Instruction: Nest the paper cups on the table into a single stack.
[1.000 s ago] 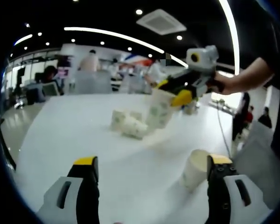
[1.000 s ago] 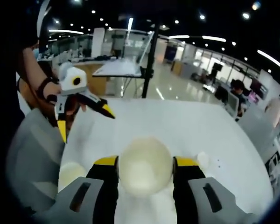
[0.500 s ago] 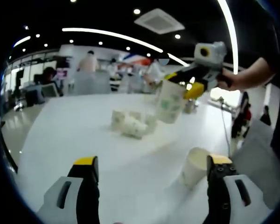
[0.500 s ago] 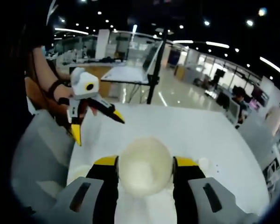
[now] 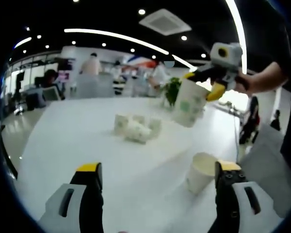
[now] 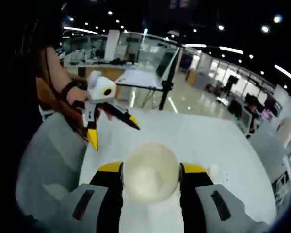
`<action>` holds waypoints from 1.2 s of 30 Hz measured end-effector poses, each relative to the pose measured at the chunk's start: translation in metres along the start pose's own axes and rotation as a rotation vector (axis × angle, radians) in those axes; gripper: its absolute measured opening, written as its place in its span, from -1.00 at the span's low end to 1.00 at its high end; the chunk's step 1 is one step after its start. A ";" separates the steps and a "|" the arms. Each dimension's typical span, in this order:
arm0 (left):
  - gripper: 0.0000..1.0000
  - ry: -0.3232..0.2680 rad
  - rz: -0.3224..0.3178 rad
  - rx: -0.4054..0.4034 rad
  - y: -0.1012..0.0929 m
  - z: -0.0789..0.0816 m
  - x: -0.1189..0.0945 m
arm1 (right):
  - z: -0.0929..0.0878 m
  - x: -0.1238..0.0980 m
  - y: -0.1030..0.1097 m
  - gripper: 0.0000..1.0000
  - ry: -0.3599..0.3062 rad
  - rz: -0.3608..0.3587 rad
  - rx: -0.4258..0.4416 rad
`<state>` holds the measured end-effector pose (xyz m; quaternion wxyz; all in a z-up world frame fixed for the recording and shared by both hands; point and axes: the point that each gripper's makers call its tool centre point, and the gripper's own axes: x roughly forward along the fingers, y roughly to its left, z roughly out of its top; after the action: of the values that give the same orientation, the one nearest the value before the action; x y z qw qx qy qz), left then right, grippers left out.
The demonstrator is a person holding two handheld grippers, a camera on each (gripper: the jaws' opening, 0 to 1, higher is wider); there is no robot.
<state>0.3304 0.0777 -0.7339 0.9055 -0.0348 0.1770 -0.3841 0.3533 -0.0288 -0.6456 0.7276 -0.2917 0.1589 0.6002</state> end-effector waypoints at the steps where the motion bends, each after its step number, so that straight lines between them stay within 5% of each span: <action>1: 0.89 0.000 -0.001 -0.002 0.000 0.000 0.000 | 0.001 -0.001 0.003 -0.15 -0.003 0.006 0.005; 16: 0.89 -0.005 0.010 -0.002 -0.001 0.000 -0.006 | -0.003 0.003 0.052 -0.15 0.012 0.082 -0.007; 36: 0.89 -0.006 0.022 -0.014 0.003 -0.003 -0.010 | -0.015 0.020 0.073 -0.15 0.037 0.140 0.008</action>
<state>0.3254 0.0872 -0.7342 0.9099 -0.0403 0.1774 -0.3727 0.2893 -0.0144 -0.6860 0.6821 -0.2880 0.1948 0.6433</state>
